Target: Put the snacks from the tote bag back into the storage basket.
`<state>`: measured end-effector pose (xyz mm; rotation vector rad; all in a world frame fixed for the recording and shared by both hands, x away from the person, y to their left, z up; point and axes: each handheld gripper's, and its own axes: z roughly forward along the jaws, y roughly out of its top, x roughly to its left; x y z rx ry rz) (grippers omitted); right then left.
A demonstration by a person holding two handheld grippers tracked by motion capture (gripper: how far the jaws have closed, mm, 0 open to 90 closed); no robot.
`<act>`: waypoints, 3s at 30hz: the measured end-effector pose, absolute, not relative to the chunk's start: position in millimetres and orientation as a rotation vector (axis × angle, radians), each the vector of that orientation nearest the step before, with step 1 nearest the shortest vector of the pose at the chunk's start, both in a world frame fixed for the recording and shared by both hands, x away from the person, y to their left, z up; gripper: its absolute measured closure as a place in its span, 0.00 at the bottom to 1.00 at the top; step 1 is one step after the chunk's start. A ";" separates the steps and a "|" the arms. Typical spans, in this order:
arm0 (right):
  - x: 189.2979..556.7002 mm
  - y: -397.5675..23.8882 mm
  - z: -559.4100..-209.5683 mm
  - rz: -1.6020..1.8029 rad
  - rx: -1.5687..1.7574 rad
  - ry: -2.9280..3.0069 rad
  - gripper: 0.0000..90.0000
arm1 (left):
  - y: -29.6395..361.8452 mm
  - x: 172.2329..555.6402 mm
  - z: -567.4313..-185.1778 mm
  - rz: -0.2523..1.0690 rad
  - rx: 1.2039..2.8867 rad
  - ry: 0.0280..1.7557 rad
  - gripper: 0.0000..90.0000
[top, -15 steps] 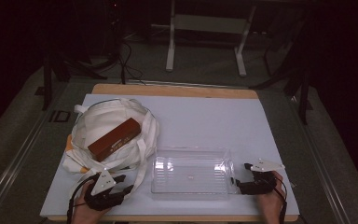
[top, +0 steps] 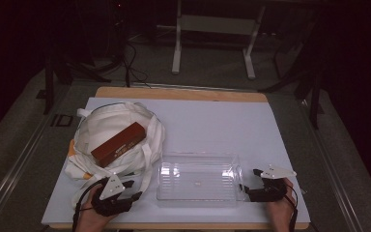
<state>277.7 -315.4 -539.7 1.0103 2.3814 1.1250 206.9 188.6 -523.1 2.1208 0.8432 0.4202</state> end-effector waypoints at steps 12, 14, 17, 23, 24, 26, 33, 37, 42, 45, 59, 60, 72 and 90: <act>275.5 -316.9 -538.9 1.149 0.999 2.355 0.16 | 181.9 209.3 -514.2 0.396 2.167 0.786 0.57; 275.0 -317.2 -538.7 1.156 0.999 2.352 0.16 | 180.6 209.2 -512.6 0.382 2.163 0.775 0.56; 274.6 -317.4 -538.6 1.160 1.000 2.349 0.16 | 179.3 210.0 -509.2 0.367 2.162 0.751 0.56; 274.5 -317.8 -538.5 1.163 0.992 2.346 0.16 | 178.9 212.0 -499.9 0.338 2.148 0.720 0.56; 274.5 -317.9 -538.5 1.164 0.991 2.346 0.16 | 179.0 212.8 -497.8 0.335 2.148 0.711 0.56; 274.4 -318.0 -538.5 1.163 0.990 2.344 0.16 | 179.4 213.9 -495.0 0.332 2.149 0.703 0.56; 273.2 -319.0 -537.9 1.179 0.992 2.332 0.16 | 184.9 218.4 -481.4 0.331 2.123 0.691 0.56; 273.4 -318.5 -538.2 1.179 0.993 2.337 0.16 | 188.8 221.1 -471.1 0.348 2.120 0.685 0.56; 273.3 -318.7 -538.1 1.179 0.991 2.333 0.16 | 194.9 226.2 -456.4 0.370 2.105 0.690 0.55; 273.2 -318.8 -538.1 1.181 0.992 2.332 0.16 | 198.1 229.9 -448.8 0.380 2.100 0.692 0.55; 273.1 -319.9 -537.8 1.192 0.987 2.329 0.16 | 215.3 246.7 -427.3 0.408 2.099 0.724 0.50; 273.0 -320.0 -537.8 1.192 0.986 2.329 0.16 | 216.3 247.7 -426.8 0.411 2.100 0.730 0.49; 270.7 -321.0 -537.1 1.211 0.983 2.306 0.16 | 232.0 260.2 -424.8 0.438 2.100 0.792 0.45; 269.8 -321.7 -536.9 1.220 0.980 2.295 0.16 | 247.9 277.1 -410.9 0.520 2.118 0.842 0.41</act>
